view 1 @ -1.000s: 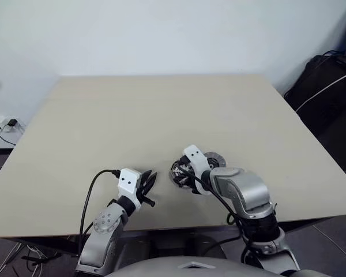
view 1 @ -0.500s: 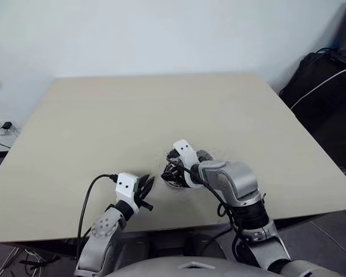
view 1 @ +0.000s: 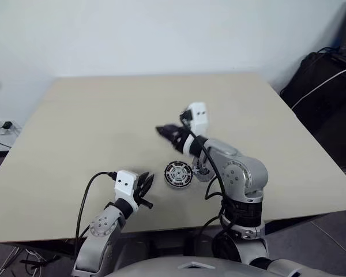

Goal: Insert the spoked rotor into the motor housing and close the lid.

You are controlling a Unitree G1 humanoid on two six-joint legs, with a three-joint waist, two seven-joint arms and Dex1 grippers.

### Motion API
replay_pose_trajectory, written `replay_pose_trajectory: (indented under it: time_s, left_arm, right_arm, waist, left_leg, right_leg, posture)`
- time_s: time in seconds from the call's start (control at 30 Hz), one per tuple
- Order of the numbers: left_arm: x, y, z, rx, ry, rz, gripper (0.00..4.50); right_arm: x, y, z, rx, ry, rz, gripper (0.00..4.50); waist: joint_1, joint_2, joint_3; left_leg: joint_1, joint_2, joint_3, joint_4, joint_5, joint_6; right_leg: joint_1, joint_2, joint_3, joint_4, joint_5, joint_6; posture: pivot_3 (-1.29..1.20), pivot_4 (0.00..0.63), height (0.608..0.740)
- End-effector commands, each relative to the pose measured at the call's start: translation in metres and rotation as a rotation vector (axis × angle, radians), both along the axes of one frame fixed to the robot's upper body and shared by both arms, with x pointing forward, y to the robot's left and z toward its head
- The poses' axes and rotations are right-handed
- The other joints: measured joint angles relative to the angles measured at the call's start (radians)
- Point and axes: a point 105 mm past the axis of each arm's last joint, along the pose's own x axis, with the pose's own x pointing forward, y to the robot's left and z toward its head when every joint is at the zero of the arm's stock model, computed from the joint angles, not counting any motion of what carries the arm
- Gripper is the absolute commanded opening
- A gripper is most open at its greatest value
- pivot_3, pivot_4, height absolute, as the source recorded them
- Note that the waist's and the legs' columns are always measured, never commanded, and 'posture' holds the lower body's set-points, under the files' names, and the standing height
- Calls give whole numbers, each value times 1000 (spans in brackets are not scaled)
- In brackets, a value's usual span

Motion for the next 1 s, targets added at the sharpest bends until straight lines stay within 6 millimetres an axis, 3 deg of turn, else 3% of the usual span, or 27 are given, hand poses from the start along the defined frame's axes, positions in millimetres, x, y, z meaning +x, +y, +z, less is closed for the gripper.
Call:
replay_pose_trajectory:
  time_s: [0.03, 0.13, 0.2, 0.37, 0.5, 0.63, 0.83, 1.0]
  left_arm:
    - [4, -3, 14, -17, -55, -15, 911]
    - [4, -2, 8, -13, -46, -26, 911]
    - [5, -2, 5, -11, -42, -32, 911]
    - [6, -1, -2, -6, -34, -47, 911]
    - [6, -2, -8, -4, -29, -62, 911]
    - [7, -2, -10, -4, -31, -69, 911]
    - [7, 1, -14, -3, -29, -66, 911]
    - [7, 5, -17, 2, -27, -58, 911]
  right_arm:
    - [16, -55, 26, -291, -321, -338, 2003]
    - [16, -111, 7, -667, -393, -506, 2003]
    - [11, -134, -10, -844, -367, -522, 2003]
    - [-12, -166, -57, -1191, -219, -343, 2003]
    - [-32, -161, -82, -1254, -115, -146, 2003]
    - [-48, -132, -94, -1136, -80, 51, 2003]
    - [-52, -105, -87, -943, -85, 144, 2003]
    - [-58, -74, -69, -747, -126, 282, 2003]
  waist:
    - [1, 0, 0]
    - [3, -2, -2]
    - [-4, -2, -2]
    - [-12, -2, -2]
    - [-12, -2, -2]
    - [-5, -3, -1]
    - [7, -5, 0]
    - [9, -5, 0]
  left_leg:
    - [1, -1, 0, -2, 0, -1]
    - [1, -3, 1, -5, 1, -2]
    - [0, -4, 3, -7, 2, -2]
    - [4, 1, 4, -9, 5, -7]
    - [4, 5, 2, -6, 5, -8]
    - [5, 7, 0, -2, 3, -2]
    - [4, 5, -1, -1, 2, 3]
    - [3, 4, -1, 0, 0, 4]
  right_leg:
    - [0, 0, 1, -1, 0, 0]
    - [1, 0, 2, -4, 0, 1]
    - [4, 1, 4, -4, 0, 2]
    - [4, 5, 3, -3, -1, 2]
    - [2, 5, 2, 1, -4, -4]
    - [1, 5, -2, 3, -4, -4]
    - [1, 2, -2, 3, -3, -3]
    - [1, 1, -2, 1, -3, -3]
  posture:
    - [0, 0, 740]
    - [0, 0, 740]
    - [0, 0, 740]
    - [0, 0, 740]
    - [0, 0, 740]
    - [0, 0, 740]
    - [0, 0, 740]
    - [0, 0, 740]
